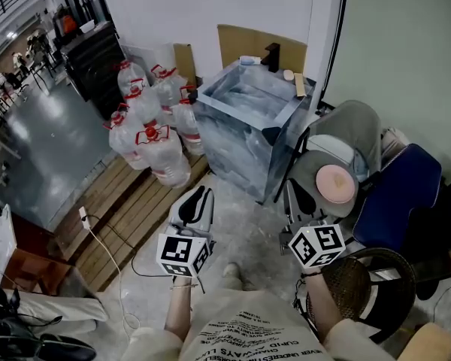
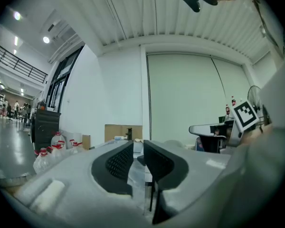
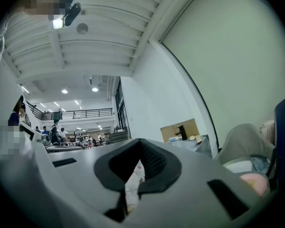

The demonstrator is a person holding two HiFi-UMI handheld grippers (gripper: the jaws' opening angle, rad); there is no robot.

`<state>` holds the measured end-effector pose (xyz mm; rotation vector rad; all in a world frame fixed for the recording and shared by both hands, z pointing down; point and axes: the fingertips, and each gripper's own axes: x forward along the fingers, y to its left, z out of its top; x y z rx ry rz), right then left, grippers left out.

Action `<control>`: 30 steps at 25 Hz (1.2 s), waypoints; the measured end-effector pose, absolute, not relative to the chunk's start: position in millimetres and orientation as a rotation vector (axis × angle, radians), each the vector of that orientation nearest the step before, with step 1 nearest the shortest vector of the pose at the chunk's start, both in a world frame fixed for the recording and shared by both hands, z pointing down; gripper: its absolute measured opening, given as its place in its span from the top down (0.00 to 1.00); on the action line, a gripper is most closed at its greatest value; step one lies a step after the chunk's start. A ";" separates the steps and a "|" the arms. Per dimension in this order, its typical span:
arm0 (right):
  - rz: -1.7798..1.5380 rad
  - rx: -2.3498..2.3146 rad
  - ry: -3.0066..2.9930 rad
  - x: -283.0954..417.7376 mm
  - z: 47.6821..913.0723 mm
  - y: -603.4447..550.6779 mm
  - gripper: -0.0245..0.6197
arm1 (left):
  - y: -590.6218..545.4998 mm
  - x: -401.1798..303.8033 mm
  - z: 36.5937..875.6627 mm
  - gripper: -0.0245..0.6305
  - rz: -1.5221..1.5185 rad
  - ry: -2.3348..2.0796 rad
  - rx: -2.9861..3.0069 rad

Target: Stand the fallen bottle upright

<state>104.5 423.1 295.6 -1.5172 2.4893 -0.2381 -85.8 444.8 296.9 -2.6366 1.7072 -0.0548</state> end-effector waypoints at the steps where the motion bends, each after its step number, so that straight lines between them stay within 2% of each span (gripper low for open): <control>1: -0.241 -1.522 2.485 106.2 296.8 422.2 0.96 | 442.4 -85.3 296.2 0.85 -0.038 1.708 -2.641; 3: -0.251 -1.528 2.477 108.8 298.9 420.0 0.96 | 437.6 -84.7 295.2 0.71 -0.011 1.714 -2.642; 14: -0.288 -1.531 2.457 107.2 307.8 382.9 0.95 | 398.7 -86.2 301.9 0.49 0.027 1.694 -2.663; 30: -0.323 -1.627 2.400 85.6 317.2 234.8 0.95 | 237.4 -118.0 312.0 0.47 0.016 1.649 -2.721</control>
